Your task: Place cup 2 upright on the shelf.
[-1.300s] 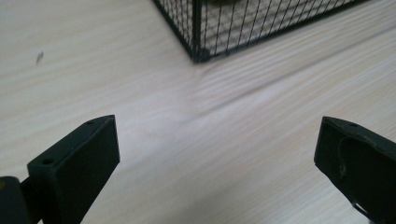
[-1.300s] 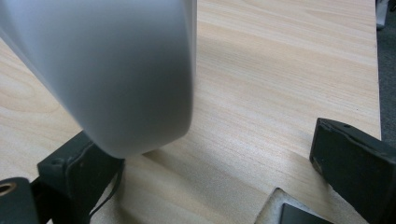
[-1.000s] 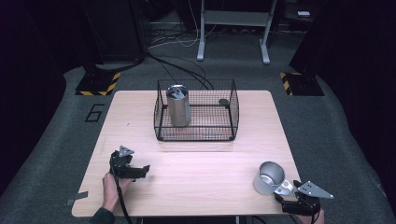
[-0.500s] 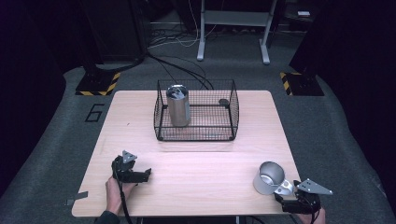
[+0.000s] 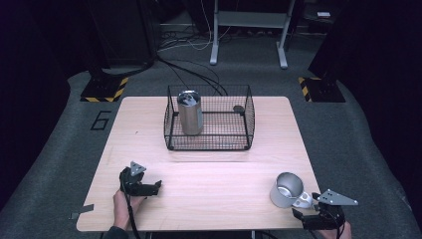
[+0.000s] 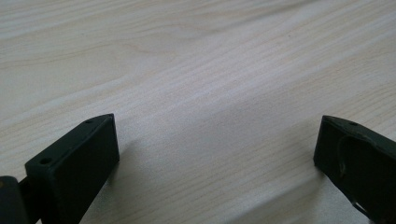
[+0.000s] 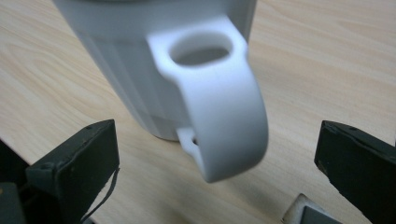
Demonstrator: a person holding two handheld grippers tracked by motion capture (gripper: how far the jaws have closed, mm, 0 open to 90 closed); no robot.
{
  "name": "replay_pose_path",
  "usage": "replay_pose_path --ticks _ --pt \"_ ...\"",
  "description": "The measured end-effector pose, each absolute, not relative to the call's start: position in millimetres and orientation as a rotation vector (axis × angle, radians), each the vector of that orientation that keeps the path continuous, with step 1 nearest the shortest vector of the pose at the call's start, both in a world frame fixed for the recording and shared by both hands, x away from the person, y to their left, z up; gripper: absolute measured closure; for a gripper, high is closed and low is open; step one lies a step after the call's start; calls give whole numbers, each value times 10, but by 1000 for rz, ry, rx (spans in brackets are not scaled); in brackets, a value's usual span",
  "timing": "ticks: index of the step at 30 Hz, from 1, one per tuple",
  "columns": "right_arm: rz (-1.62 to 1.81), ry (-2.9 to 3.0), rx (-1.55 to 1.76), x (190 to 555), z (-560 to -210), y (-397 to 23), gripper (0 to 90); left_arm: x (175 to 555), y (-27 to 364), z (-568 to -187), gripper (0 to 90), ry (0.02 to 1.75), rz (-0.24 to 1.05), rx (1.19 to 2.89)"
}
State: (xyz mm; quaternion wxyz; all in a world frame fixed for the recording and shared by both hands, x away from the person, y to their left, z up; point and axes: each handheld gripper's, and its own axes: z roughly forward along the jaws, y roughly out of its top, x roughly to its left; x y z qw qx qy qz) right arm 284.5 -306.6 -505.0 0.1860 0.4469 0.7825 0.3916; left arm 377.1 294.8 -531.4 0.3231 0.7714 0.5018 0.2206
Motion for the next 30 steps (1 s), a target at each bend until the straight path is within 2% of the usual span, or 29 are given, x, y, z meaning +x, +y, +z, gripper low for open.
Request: replay_pose_path --ticks 19,30 --pt "1142 2253 1177 2949 -4584 -2860 0 3766 2927 -5317 1 1300 566 2028" --pt "1097 2307 1129 3138 -4508 -2683 0 3773 2923 -5311 1 1286 562 2044"
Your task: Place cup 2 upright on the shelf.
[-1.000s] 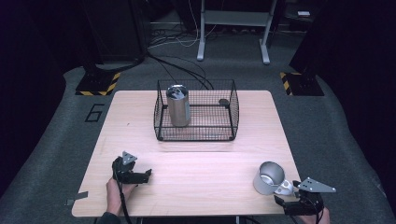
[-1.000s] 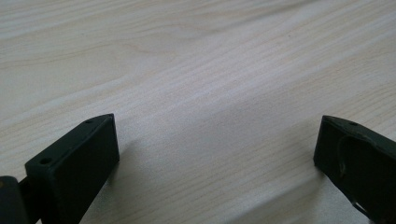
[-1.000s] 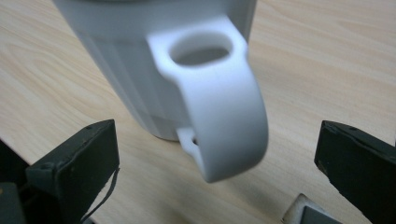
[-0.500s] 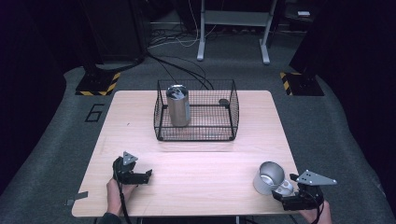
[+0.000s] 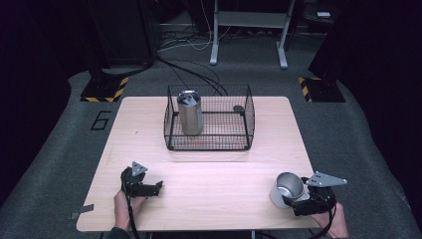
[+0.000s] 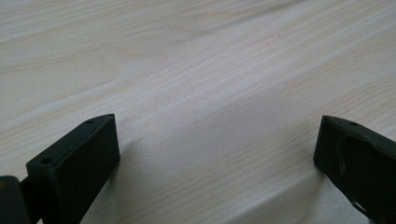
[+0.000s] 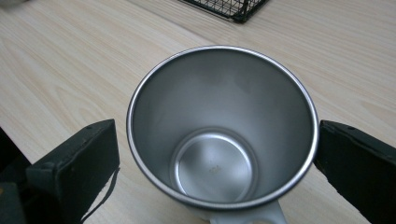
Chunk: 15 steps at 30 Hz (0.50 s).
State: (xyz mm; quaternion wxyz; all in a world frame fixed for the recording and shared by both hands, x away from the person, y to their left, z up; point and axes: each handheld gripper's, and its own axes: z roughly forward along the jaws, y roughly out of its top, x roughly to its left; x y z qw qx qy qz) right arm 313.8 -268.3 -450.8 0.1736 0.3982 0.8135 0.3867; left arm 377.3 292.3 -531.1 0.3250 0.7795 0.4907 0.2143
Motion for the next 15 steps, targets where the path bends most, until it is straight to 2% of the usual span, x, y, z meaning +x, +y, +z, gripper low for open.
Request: replay_pose_path --ticks 15 --pt "1016 2315 1114 3224 -4535 -2583 48 3789 2885 -5316 1 1298 561 2029"
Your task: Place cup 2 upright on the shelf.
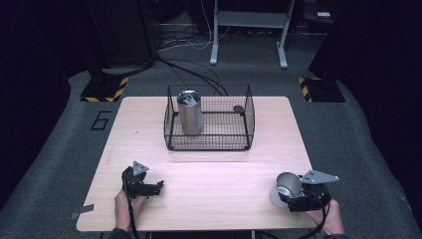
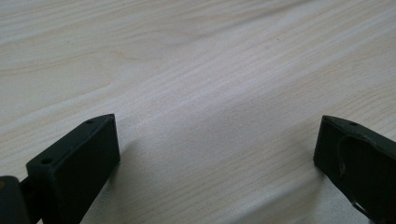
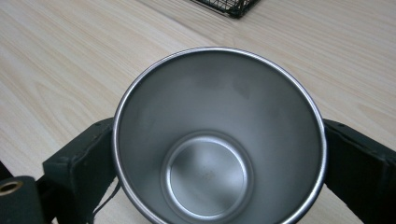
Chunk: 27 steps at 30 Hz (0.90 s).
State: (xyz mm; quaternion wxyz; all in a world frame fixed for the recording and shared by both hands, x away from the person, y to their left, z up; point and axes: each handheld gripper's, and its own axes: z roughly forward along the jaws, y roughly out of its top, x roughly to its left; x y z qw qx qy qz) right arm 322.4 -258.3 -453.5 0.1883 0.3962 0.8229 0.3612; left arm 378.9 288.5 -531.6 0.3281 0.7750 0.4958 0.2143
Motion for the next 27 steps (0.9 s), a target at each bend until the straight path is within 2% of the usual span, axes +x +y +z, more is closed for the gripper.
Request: replay_pose_path --ticks 27 --pt "1070 2257 1191 3212 -4459 -2597 61 3787 2873 -5317 2 1310 564 2021"
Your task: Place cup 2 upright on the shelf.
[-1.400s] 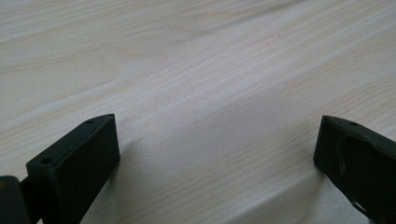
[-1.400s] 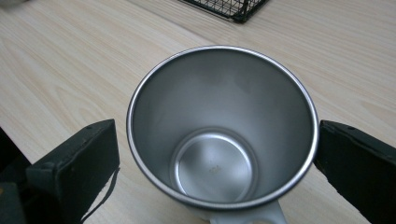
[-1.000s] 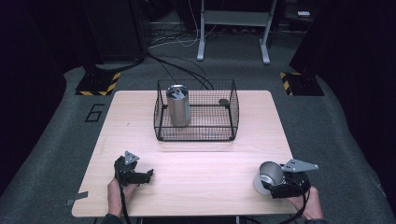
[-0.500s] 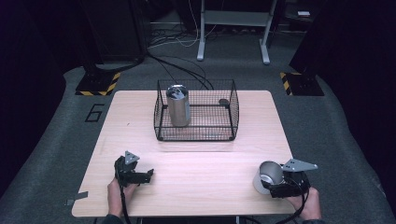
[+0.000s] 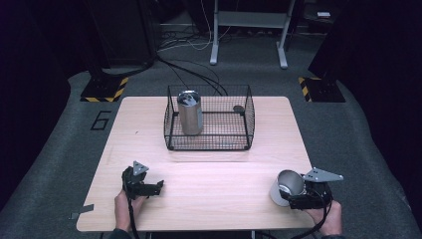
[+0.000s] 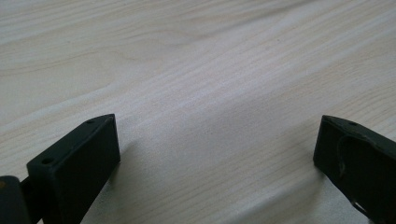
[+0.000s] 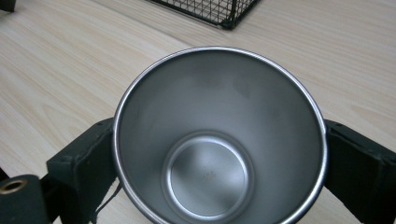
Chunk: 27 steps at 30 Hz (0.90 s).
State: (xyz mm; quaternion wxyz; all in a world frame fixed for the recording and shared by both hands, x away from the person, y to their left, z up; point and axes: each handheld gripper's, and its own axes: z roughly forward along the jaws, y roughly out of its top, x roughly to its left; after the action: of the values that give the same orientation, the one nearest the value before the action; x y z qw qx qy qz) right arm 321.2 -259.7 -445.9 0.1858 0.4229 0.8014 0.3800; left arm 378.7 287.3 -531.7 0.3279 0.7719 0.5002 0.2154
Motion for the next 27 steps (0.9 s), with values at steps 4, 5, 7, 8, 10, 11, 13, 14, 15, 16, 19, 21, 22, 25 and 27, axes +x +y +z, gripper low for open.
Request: replay_pose_path --ticks 4,5,7,8,10,11,13,14,15,16,19,21,22,25,27 --pt "1092 2255 1178 3222 -4384 -2582 61 3789 2869 -5316 4 1310 563 2022" --pt "1089 2252 1179 3228 -4373 -2577 61 3789 2869 -5316 4 1310 563 2022" --pt "1090 2247 1181 3247 -4337 -2553 61 3789 2868 -5316 4 1311 563 2022" --pt "1086 2249 1178 3252 -4324 -2543 60 3789 2868 -5316 4 1311 564 2023" --pt "1090 2251 1178 3260 -4295 -2524 61 3790 2867 -5316 4 1311 564 2022" --pt "1092 2258 1174 3270 -4273 -2516 61 3789 2867 -5316 4 1311 564 2022" --pt "1106 2255 1181 3284 -4242 -2503 60 3789 2866 -5316 4 1312 565 2021" --pt "1111 2256 1178 3298 -4220 -2494 60 3789 2866 -5316 4 1311 564 2021" --pt "1111 2257 1174 3306 -4205 -2489 61 3790 2867 -5316 4 1311 565 2022" --pt "1106 2256 1173 3317 -4178 -2475 61 3789 2865 -5316 4 1312 565 2021" --pt "1106 2248 1163 3341 -4116 -2430 60 3788 2865 -5316 4 1311 565 2021" --pt "1102 2253 1155 3355 -4081 -2410 60 3788 2865 -5316 4 1312 565 2020" --pt "1108 2251 1151 3365 -4067 -2397 60 3788 2865 -5316 4 1312 565 2020" --pt "1102 2253 1145 3385 -4019 -2349 60 3790 2866 -5316 4 1312 564 2022" --pt "1099 2252 1142 3399 -3994 -2319 60 3795 2873 -5312 4 1300 568 2036"
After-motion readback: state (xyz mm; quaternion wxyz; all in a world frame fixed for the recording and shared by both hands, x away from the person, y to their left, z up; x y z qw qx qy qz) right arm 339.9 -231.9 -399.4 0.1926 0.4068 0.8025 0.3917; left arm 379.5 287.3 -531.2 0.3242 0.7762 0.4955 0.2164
